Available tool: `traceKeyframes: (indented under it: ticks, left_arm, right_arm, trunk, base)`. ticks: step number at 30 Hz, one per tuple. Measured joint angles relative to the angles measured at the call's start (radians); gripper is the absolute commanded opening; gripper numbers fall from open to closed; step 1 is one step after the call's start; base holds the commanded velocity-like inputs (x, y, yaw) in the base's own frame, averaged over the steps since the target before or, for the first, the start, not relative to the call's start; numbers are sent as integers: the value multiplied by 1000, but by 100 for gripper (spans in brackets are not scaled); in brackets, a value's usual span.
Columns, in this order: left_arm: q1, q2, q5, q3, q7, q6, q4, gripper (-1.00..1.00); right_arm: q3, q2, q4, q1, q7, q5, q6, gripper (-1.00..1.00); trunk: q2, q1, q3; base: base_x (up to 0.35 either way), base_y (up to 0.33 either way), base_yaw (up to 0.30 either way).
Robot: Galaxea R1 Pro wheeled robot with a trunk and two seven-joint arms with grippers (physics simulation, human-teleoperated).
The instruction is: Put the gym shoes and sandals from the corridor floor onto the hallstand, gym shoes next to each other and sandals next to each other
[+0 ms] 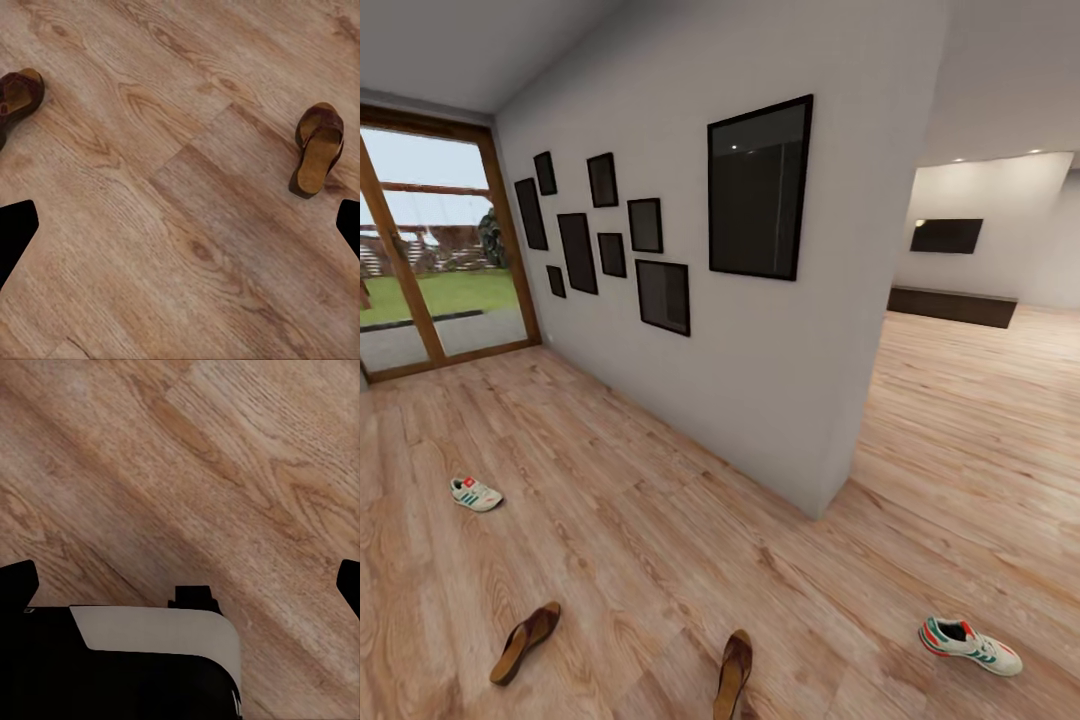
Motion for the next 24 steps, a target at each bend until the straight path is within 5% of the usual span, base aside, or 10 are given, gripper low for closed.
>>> traceKeyframes:
  ticks: [18, 24]
  left_arm:
    - [0, 0, 1, 0, 0, 0, 0, 100]
    - [0, 0, 1, 1, 0, 0, -1, 100]
  right_arm:
    - [0, -1, 0, 0, 0, 0, 0, 100]
    - [0, 0, 0, 0, 0, 0, 0, 100]
  trunk:
    - [0, 0, 0]
    - [0, 0, 0]
  base:
    - [81, 17, 0]
    - [96, 199, 0]
